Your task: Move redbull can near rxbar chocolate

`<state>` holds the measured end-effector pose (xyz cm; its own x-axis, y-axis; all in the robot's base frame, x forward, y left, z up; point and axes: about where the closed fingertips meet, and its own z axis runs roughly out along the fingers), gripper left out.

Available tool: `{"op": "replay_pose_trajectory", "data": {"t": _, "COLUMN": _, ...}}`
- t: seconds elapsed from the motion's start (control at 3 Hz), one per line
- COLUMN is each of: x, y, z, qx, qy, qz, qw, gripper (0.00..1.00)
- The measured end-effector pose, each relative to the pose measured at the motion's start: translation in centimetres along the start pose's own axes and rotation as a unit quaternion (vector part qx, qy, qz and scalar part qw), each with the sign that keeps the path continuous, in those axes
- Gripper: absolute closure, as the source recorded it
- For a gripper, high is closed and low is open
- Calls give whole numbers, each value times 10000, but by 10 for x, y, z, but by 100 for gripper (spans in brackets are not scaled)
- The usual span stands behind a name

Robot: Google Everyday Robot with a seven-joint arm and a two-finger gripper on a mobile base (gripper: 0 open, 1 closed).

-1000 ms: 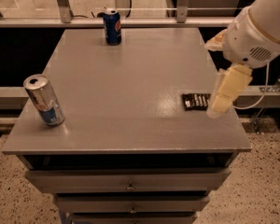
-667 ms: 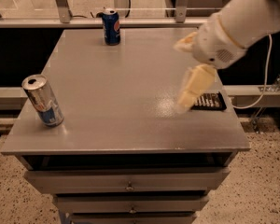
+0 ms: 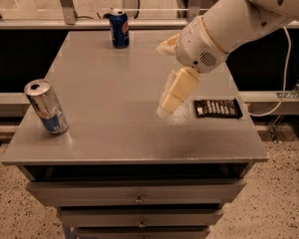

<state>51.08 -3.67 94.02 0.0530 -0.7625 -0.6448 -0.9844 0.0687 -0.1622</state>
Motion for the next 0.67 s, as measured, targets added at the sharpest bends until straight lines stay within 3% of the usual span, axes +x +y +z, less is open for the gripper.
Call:
{"op": "replay_pose_trajectory", "data": {"t": 0.33, "x": -20, "y": -13, "z": 28, "qx": -75, "qy": -489, "qz": -247, "qw": 9985, "gripper": 0}}
{"op": "replay_pose_trajectory", "data": {"t": 0.67, "x": -46, "y": -31, "z": 73, "qx": -226, "qy": -1066, "qz": -428, "qw": 9931, "gripper": 0}}
